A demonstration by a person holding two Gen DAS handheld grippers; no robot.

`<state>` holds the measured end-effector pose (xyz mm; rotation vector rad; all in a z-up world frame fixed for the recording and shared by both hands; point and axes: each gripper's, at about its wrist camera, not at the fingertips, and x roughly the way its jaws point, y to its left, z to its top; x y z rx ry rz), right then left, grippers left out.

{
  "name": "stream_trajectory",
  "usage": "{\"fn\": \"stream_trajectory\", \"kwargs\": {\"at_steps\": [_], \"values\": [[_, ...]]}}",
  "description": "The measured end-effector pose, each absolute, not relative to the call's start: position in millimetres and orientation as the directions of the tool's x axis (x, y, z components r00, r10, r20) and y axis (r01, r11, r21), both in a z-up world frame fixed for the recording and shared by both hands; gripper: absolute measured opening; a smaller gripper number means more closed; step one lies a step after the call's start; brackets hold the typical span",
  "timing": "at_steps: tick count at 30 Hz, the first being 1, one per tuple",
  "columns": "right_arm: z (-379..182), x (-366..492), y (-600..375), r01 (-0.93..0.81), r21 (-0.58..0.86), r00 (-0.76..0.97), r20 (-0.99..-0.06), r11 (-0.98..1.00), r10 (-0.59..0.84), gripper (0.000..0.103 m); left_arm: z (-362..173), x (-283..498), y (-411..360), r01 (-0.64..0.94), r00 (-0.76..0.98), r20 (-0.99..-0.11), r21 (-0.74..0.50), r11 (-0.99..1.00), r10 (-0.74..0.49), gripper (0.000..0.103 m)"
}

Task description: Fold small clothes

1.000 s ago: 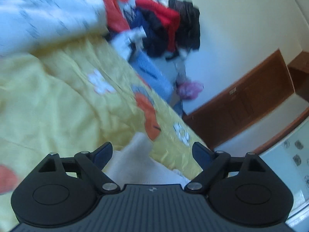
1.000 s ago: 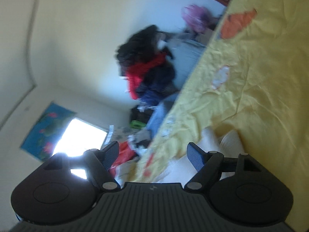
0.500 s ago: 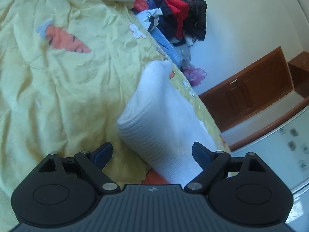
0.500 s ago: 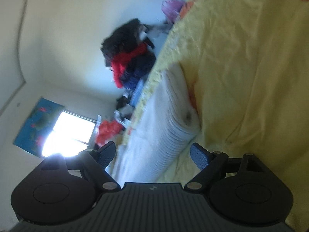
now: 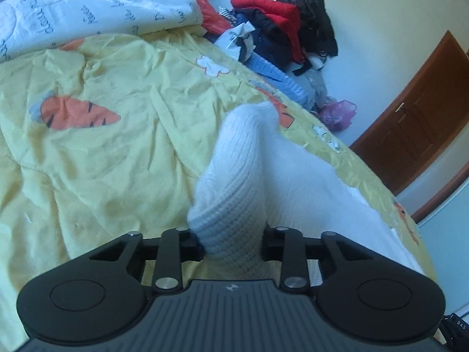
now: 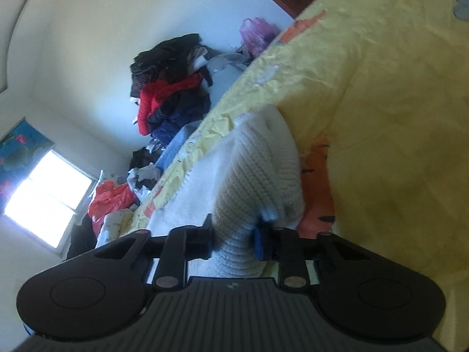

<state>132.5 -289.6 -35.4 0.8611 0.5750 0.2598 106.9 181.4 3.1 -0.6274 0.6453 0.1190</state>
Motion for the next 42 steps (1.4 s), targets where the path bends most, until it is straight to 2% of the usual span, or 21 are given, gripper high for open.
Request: {"fn": "stream_trajectory", "kwargs": {"at_steps": [2,9,12,15,16,19,20,22,23,27,28,30,31,32,33,34,35,37,42], "values": [[-24.6,123.2,-290.7,-0.014,0.773,0.826,-0.348,0.634,0.443,0.018,9.8,98.9,183.7,-0.27,0.81,-0.577,-0.526,0.806,-0.105,0.028],[9.9,68.7,-315.6,-0.102,0.822,0.837,-0.233,0.56,0.495,0.016,35.2,44.8,189.2,-0.19,0.811,-0.554,-0.555,0.81,-0.189,0.028],[9.5,46.1,-326.1,-0.113,0.831,0.809,-0.242,0.545,0.536,0.017,30.0,23.2,197.3,-0.165,0.794,-0.57,-0.537,0.827,-0.212,0.028],[-3.5,37.2,-330.7,-0.046,0.813,0.766,-0.344,0.58,0.543,0.037,10.3,17.5,206.1,-0.18,0.758,-0.601,-0.565,0.805,-0.252,0.029],[-9.1,34.7,-332.8,-0.008,0.8,0.771,-0.377,0.6,0.512,0.048,4.2,16.8,206.7,-0.193,0.754,-0.605,-0.575,0.795,-0.255,0.031],[-18.9,25.5,-336.2,0.037,0.813,0.806,-0.368,0.581,0.464,0.063,-8.3,13.4,206.5,-0.236,0.763,-0.598,-0.61,0.756,-0.245,0.037],[-19.7,23.2,-335.1,0.046,0.817,0.81,-0.367,0.575,0.457,0.071,-10.4,11.4,206.3,-0.246,0.77,-0.592,-0.621,0.744,-0.239,0.043],[-18.9,19.6,-327.8,0.044,0.798,0.818,-0.374,0.601,0.437,0.078,-15.0,8.1,206.0,-0.256,0.786,-0.57,-0.653,0.713,-0.24,0.055],[-18.9,20.6,-323.6,0.051,0.78,0.815,-0.393,0.623,0.426,0.078,-15.6,7.0,205.4,-0.249,0.797,-0.553,-0.668,0.702,-0.244,0.063],[-29.8,33.8,-302.7,0.125,0.717,0.784,-0.495,0.685,0.375,0.077,-15.7,6.9,194.3,-0.238,0.824,-0.522,-0.673,0.7,-0.221,0.079],[-33.8,38.7,-298.5,0.119,0.73,0.791,-0.479,0.673,0.38,0.078,-15.2,8.5,190.4,-0.238,0.828,-0.519,-0.664,0.709,-0.209,0.082],[-38.8,55.1,-289.5,0.099,0.75,0.798,-0.453,0.654,0.398,0.073,-14.4,14.0,182.0,-0.246,0.838,-0.518,-0.64,0.727,-0.172,0.084],[-40.1,61.6,-286.4,0.096,0.754,0.805,-0.443,0.649,0.395,0.064,-13.8,17.0,179.7,-0.252,0.842,-0.517,-0.632,0.733,-0.157,0.083],[-42.4,69.3,-284.0,0.099,0.766,0.813,-0.43,0.636,0.392,0.049,-14.2,20.1,177.1,-0.255,0.846,-0.515,-0.622,0.74,-0.14,0.082],[-48.5,76.8,-283.6,0.113,0.783,0.818,-0.423,0.612,0.391,0.04,-13.7,23.2,174.4,-0.269,0.846,-0.521,-0.602,0.752,-0.115,0.075],[-53.1,81.1,-284.1,0.124,0.801,0.817,-0.417,0.585,0.397,0.036,-13.1,26.2,173.3,-0.298,0.835,-0.543,-0.576,0.761,-0.084,0.042],[-54.0,81.0,-285.0,0.118,0.818,0.829,-0.393,0.563,0.398,0.031,-13.8,30.5,174.4,-0.319,0.818,-0.57,-0.555,0.768,-0.072,0.031],[-48.7,75.4,-286.3,0.085,0.838,0.841,-0.351,0.539,0.412,0.029,-12.2,27.9,183.9,-0.31,0.822,-0.56,-0.597,0.74,-0.107,0.025],[-14.2,46.8,-292.1,-0.025,0.865,0.83,-0.262,0.501,0.493,0.027,22.2,-4.8,188.4,-0.203,0.843,-0.511,-0.592,0.78,-0.169,0.024]]}}
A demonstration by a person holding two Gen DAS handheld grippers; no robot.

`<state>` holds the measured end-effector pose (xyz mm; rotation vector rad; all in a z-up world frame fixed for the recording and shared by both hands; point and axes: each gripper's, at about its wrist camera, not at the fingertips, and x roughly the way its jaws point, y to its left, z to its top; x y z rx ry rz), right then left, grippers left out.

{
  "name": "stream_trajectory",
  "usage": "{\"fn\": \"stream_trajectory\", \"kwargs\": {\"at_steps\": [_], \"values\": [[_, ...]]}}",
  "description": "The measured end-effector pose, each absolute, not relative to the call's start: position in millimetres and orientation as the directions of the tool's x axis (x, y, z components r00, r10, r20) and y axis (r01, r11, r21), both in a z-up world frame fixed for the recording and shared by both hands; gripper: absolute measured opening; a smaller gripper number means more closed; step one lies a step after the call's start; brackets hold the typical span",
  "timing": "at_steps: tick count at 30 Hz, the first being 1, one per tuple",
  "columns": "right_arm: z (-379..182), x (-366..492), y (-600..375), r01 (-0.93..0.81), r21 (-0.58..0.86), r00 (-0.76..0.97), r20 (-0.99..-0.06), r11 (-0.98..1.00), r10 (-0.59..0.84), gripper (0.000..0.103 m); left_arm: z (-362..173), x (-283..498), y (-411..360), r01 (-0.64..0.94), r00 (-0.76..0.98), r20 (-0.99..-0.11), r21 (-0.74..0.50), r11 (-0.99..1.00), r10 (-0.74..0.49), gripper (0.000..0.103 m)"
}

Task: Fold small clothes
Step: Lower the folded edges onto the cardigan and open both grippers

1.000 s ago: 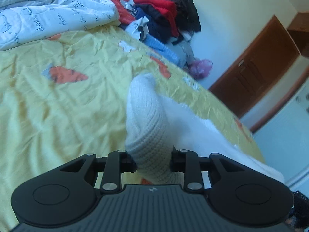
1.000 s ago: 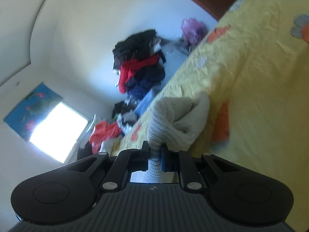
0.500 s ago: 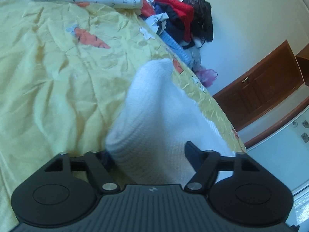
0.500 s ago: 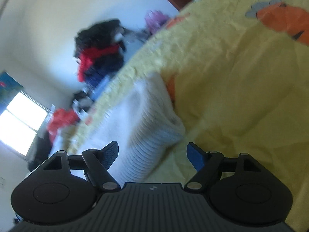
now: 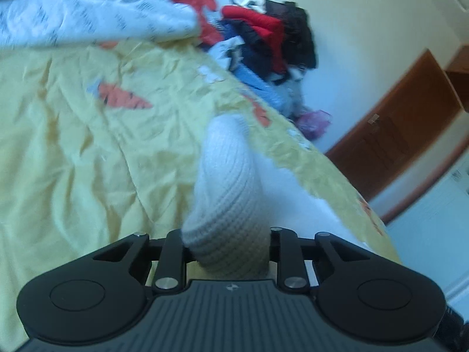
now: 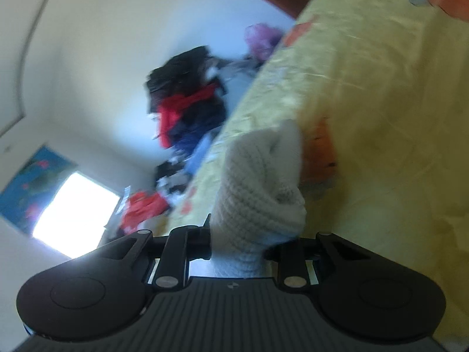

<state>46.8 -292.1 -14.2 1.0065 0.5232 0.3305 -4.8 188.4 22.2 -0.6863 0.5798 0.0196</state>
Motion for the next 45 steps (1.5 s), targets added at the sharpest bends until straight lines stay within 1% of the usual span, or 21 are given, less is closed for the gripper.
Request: {"fn": "stream_trajectory", "kwargs": {"at_steps": [4,8,10,12,14,16,19,22,23,27,29,30,31,33,36,39,40,42,43,44,45], "values": [[-16.7,7.4,-307.4,-0.017,0.87,0.799,-0.285,0.492,0.53,0.029,17.4,-36.3,192.0,-0.17,0.816,-0.541,-0.561,0.81,-0.203,0.026],[-45.9,-0.9,-322.8,0.125,0.83,0.734,-0.446,0.543,0.513,0.043,-7.3,-48.8,202.0,-0.168,0.757,-0.6,-0.56,0.811,-0.258,0.043],[-37.1,-7.1,-335.2,0.1,0.833,0.745,-0.425,0.544,0.514,0.047,6.6,-59.0,210.0,-0.161,0.761,-0.605,-0.528,0.834,-0.236,0.052],[-7.6,-10.5,-343.0,0.048,0.751,0.783,-0.437,0.659,0.442,0.059,29.5,-74.4,218.5,-0.119,0.814,-0.552,-0.465,0.877,-0.182,0.06],[19.8,-11.6,-346.1,-0.011,0.636,0.856,-0.392,0.771,0.336,0.078,49.4,-84.6,227.9,-0.079,0.859,-0.486,-0.441,0.894,-0.163,0.074],[45.3,-1.0,-345.5,-0.063,0.523,0.9,-0.338,0.85,0.275,0.08,66.2,-83.7,233.2,-0.092,0.894,-0.435,-0.419,0.903,-0.11,0.085],[63.4,50.6,-328.5,-0.217,0.434,0.848,-0.36,0.875,0.389,0.09,75.4,-50.4,222.4,-0.14,0.897,-0.441,-0.31,0.94,-0.012,0.085],[57.0,125.4,-297.4,-0.298,0.366,0.752,-0.479,0.882,0.453,0.082,69.7,6.7,201.0,-0.142,0.854,-0.521,-0.216,0.966,0.009,0.085],[52.4,141.0,-288.4,-0.308,0.347,0.735,-0.504,0.886,0.453,0.076,65.3,26.5,194.1,-0.143,0.827,-0.562,-0.21,0.967,0.001,0.084],[20.1,198.3,-251.8,-0.313,0.241,0.632,-0.669,0.918,0.391,0.069,42.5,78.5,167.2,-0.131,0.766,-0.643,-0.162,0.978,-0.004,0.084],[5.9,207.2,-241.4,-0.34,0.245,0.586,-0.7,0.908,0.408,0.047,24.9,98.5,157.4,-0.165,0.724,-0.687,-0.081,0.983,0.065,0.077],[1.5,207.1,-239.3,-0.354,0.255,0.584,-0.692,0.9,0.425,0.033,16.4,106.6,155.7,-0.19,0.702,-0.705,-0.046,0.981,0.103,0.063],[2.2,206.8,-239.0,-0.378,0.267,0.58,-0.678,0.887,0.451,0.015,9.6,111.0,159.6,-0.206,0.699,-0.707,-0.063,0.976,0.102,0.061],[13.9,203.3,-238.4,-0.391,0.248,0.621,-0.64,0.886,0.453,0.014,7.2,109.3,165.8,-0.229,0.717,-0.69,-0.102,0.968,0.097,0.05],[32.8,207.3,-238.9,-0.391,0.232,0.709,-0.541,0.89,0.453,0.014,2.5,103.8,164.4,-0.264,0.733,-0.666,-0.09,0.96,0.139,0.049],[1.9,237.3,-232.1,-0.352,0.197,0.668,-0.632,0.915,0.393,0.014,3.0,105.7,158.7,-0.278,0.732,-0.658,-0.051,0.959,0.177,0.052],[-7.9,240.9,-230.7,-0.341,0.199,0.655,-0.651,0.919,0.384,0.019,3.8,107.3,157.1,-0.28,0.731,-0.656,-0.037,0.959,0.188,0.055],[1.7,240.6,-236.0,-0.297,0.226,0.668,-0.645,0.928,0.371,0.044,4.0,107.1,155.7,-0.283,0.729,-0.655,-0.024,0.959,0.199,0.057],[5.6,240.0,-239.4,-0.262,0.229,0.677,-0.649,0.938,0.347,0.074,4.0,107.3,156.0,-0.285,0.729,-0.655,-0.025,0.958,0.199,0.058],[10.9,236.4,-243.0,-0.213,0.22,0.7,-0.645,0.952,0.306,0.089,3.9,107.5,157.2,-0.289,0.728,-0.657,-0.031,0.957,0.198,0.059],[16.3,227.7,-245.6,-0.187,0.213,0.735,-0.617,0.959,0.281,0.087,3.7,107.0,158.8,-0.292,0.728,-0.658,-0.042,0.955,0.194,0.059]]}}
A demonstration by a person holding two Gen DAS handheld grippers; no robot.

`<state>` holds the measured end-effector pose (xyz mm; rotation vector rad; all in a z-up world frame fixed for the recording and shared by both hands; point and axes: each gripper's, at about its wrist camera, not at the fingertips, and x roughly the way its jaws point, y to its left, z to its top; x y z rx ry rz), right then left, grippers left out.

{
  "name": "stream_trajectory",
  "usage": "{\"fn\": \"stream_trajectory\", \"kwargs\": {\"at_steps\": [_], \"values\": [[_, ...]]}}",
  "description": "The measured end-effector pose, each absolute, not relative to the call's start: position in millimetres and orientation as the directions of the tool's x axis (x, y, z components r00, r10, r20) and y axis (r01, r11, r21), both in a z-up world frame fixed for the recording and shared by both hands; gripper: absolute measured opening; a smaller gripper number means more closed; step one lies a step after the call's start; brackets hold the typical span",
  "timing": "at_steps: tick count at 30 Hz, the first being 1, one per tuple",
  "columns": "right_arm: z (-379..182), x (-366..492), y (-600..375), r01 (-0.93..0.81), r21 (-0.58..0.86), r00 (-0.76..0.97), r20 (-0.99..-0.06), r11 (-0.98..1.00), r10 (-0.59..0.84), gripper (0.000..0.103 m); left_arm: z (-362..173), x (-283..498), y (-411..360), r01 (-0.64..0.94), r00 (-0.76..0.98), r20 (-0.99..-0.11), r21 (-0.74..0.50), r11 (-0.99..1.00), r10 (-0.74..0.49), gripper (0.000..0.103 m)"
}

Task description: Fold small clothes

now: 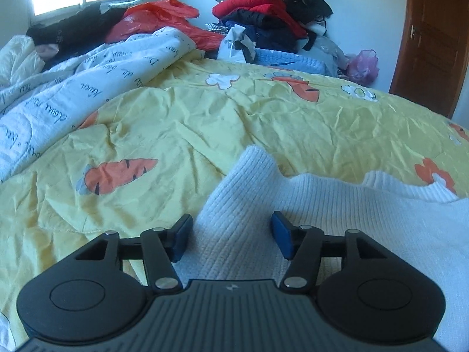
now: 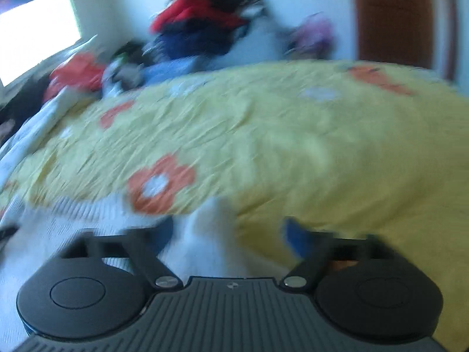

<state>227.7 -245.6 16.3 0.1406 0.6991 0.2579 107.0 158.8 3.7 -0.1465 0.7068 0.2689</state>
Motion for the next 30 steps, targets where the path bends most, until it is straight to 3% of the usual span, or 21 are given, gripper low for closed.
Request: {"fn": "stream_trajectory", "kwargs": {"at_steps": [2,5,8,11,16,22,26,30], "values": [[32.8,204.7,-245.6,-0.188,0.195,0.802,-0.536,0.963,0.265,0.081,2.8,106.9,160.4,-0.297,0.727,-0.66,-0.055,0.953,0.189,0.061],[48.5,175.0,-238.0,-0.276,0.227,0.813,-0.464,0.934,0.353,0.083,2.5,107.2,159.6,-0.301,0.726,-0.659,-0.051,0.952,0.194,0.062],[35.1,173.3,-209.4,-0.364,0.156,0.749,-0.536,0.918,0.389,0.084,2.3,106.7,157.8,-0.302,0.727,-0.654,-0.027,0.953,0.211,0.063],[-3.2,195.6,-196.6,-0.309,0.114,0.668,-0.68,0.944,0.302,0.084,2.5,105.0,153.3,-0.3,0.728,-0.646,0.0,0.954,0.229,0.063],[-4.9,205.1,-208.3,-0.304,0.181,0.675,-0.652,0.935,0.346,0.084,2.7,105.0,150.3,-0.303,0.728,-0.641,0.019,0.953,0.245,0.066],[-3.8,203.6,-203.1,-0.313,0.157,0.678,-0.654,0.937,0.336,0.086,17.2,99.5,137.1,-0.323,0.728,-0.617,0.075,0.943,0.299,0.068],[-5.9,201.1,-203.5,-0.312,0.17,0.678,-0.65,0.935,0.344,0.087,38.0,84.7,107.8,-0.215,0.816,-0.546,0.023,0.976,0.192,0.068],[-5.8,199.9,-202.2,-0.312,0.164,0.68,-0.65,0.936,0.34,0.087,31.3,95.2,77.4,-0.137,0.831,-0.523,0.134,0.981,0.188,0.068]]}}
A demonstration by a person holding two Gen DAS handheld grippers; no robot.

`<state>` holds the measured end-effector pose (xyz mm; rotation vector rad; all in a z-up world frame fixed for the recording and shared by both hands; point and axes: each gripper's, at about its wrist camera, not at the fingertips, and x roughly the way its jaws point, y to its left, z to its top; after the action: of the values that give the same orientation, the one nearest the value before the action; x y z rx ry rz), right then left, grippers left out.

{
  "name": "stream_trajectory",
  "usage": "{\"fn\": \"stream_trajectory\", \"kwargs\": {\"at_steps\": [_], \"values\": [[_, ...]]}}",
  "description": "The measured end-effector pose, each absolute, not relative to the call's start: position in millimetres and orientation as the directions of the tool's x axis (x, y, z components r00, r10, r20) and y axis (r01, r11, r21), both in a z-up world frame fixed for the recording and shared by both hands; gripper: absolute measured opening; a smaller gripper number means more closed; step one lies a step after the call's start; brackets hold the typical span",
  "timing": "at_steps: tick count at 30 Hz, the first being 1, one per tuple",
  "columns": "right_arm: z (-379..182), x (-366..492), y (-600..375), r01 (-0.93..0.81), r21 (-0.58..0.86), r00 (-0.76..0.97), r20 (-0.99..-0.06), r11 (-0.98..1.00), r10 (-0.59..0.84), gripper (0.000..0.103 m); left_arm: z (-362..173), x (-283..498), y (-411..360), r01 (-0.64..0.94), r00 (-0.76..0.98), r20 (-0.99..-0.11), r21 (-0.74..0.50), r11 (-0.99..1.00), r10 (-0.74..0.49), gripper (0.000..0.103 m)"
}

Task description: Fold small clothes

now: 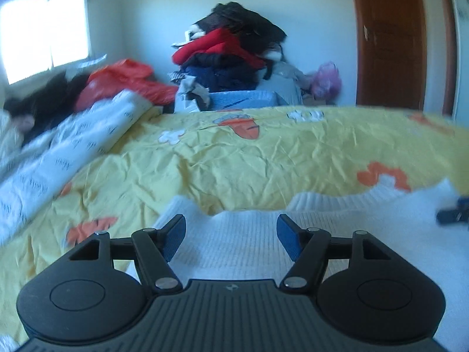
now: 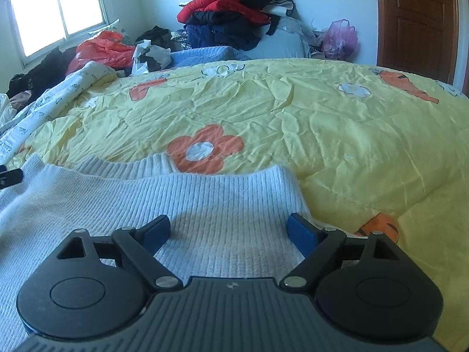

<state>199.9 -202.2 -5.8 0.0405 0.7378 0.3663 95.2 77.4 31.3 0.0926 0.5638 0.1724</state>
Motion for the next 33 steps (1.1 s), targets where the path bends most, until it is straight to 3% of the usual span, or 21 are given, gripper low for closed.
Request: {"fn": "stream_trajectory", "kwargs": {"at_steps": [4,10,16,21,26,28,33], "values": [[-6.0,199.8,-202.5,-0.312,0.165,0.68,-0.649,0.936,0.341,0.088,3.5,113.3,83.7,-0.153,0.767,-0.6,0.172,0.973,0.227,0.07],[-6.8,200.3,-202.5,-0.325,0.186,0.672,-0.645,0.927,0.365,0.094,-1.3,118.3,112.8,-0.136,0.767,-0.625,0.057,0.989,0.142,0.077],[-7.0,200.1,-202.8,-0.325,0.2,0.67,-0.641,0.924,0.374,0.095,4.0,112.2,104.7,-0.159,0.766,-0.615,0.098,0.982,0.185,0.078],[-6.9,199.8,-203.5,-0.321,0.209,0.671,-0.638,0.924,0.378,0.094,19.2,77.6,85.5,-0.133,0.804,-0.553,0.19,0.973,0.218,0.079],[-7.1,200.0,-203.7,-0.321,0.207,0.671,-0.639,0.924,0.376,0.094,10.7,74.5,85.1,-0.099,0.792,-0.571,0.228,0.969,0.215,0.087],[-7.1,199.9,-203.4,-0.321,0.203,0.672,-0.639,0.925,0.373,0.094,0.3,77.4,95.5,-0.124,0.789,-0.582,0.165,0.978,0.198,0.093],[-10.0,196.8,-181.0,-0.331,0.047,0.686,-0.674,0.943,0.274,0.095,-2.6,83.5,103.6,-0.157,0.771,-0.606,0.117,0.981,0.196,0.099]]}}
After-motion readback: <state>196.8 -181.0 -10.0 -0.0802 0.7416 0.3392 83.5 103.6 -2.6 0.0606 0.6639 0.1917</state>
